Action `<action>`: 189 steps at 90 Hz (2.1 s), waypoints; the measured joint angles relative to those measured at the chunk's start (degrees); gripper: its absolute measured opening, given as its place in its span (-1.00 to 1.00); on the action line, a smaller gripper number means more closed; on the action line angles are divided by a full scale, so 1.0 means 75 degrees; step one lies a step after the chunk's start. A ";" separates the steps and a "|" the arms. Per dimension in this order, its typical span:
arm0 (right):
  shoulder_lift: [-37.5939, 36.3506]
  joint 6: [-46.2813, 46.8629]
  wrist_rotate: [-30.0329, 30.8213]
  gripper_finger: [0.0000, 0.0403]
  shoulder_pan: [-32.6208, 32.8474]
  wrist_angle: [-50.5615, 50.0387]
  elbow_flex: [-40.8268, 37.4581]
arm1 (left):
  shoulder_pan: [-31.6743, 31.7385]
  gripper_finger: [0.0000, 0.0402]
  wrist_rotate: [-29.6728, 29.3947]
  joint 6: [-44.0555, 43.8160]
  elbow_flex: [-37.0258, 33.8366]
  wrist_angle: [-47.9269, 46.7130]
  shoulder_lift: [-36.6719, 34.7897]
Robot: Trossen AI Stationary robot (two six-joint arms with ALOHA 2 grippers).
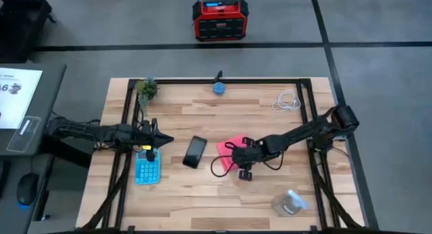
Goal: Apply microfiber cloth
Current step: Adjust the pink microfiber cloth, then spray the front of the black cellphone using transparent spray bottle
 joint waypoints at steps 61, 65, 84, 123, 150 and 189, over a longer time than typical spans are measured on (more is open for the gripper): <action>0.0108 -0.0705 0.0180 -0.66 -0.0117 0.1204 0.0566 | 0.0002 -1.00 -0.0187 -0.1630 0.0000 0.0150 0.0407; 0.0095 -0.0491 0.0180 -0.66 -0.0166 0.1003 0.0498 | 0.0000 -1.00 -0.0374 -0.1782 0.0046 0.0150 0.0539; 0.0734 0.0163 0.0259 -0.66 -0.0286 0.0836 0.0012 | 0.0000 -1.00 -0.0881 -0.1979 0.0613 -0.0179 0.1706; 0.0444 0.1017 0.1917 -0.66 -0.0201 0.1315 -0.0070 | -0.0148 -1.00 -0.1260 -0.2205 0.2095 -0.0145 0.4607; -0.0307 0.0346 0.1522 -0.65 -0.0513 0.1291 -0.0064 | -0.0178 -0.98 -0.1014 -0.4468 0.2541 -0.0183 0.6311; 0.0622 0.0215 0.0159 -0.41 -0.0723 0.2149 -0.0070 | -0.0245 -0.45 -0.0958 -0.4906 0.2524 -0.0163 0.7617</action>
